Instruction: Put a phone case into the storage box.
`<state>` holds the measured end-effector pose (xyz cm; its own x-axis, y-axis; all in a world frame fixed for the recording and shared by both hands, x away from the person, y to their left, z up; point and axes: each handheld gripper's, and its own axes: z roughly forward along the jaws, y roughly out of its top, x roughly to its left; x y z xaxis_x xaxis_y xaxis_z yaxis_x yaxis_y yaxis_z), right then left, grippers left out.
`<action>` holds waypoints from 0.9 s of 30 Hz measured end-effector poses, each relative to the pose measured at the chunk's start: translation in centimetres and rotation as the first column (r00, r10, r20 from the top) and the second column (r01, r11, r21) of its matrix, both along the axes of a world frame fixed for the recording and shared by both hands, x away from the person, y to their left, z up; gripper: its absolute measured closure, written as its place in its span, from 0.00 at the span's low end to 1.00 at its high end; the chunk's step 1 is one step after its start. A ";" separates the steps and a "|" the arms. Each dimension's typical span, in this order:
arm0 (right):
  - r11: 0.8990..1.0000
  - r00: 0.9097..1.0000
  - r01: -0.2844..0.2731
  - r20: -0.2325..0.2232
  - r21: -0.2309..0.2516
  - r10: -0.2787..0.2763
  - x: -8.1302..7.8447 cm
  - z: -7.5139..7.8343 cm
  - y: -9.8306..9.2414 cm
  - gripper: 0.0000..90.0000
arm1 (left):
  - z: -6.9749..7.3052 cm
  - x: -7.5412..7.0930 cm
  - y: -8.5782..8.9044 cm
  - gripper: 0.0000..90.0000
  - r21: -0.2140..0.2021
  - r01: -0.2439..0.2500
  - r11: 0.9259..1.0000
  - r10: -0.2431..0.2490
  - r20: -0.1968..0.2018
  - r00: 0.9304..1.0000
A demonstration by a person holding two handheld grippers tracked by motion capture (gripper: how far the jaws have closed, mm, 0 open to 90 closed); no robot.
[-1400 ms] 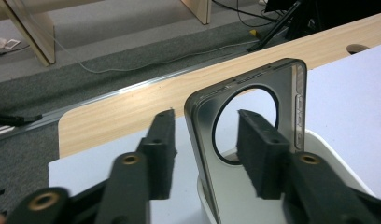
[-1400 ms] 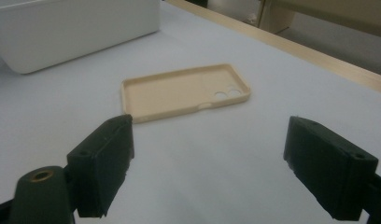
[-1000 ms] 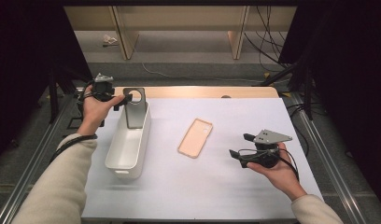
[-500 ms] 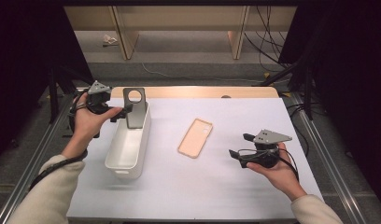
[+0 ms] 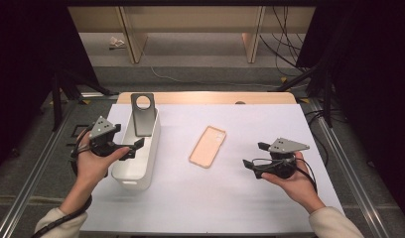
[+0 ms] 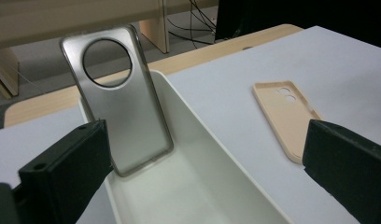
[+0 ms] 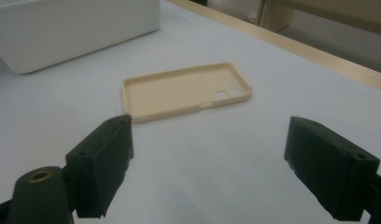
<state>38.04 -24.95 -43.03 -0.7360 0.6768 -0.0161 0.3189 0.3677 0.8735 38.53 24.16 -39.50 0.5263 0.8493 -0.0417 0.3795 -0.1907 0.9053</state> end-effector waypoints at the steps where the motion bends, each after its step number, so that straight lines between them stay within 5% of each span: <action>1: 1.000 1.000 0.001 -0.001 0.000 -0.001 0.0 0.0 0.0 0.18 | -0.2 -0.3 -0.1 0.01 -0.004 0.000 1.000 0.000 -0.004 1.000; 18: 1.000 1.000 -0.004 0.000 0.011 0.004 0.1 0.1 0.1 0.18 | -1.7 -4.5 -1.3 0.01 0.015 0.032 0.999 -0.032 0.016 0.999; 27: 1.000 1.000 -0.007 -0.005 0.019 0.007 0.2 0.1 0.3 0.18 | -1.9 -4.7 -1.6 0.01 0.023 0.045 0.999 -0.046 0.011 0.999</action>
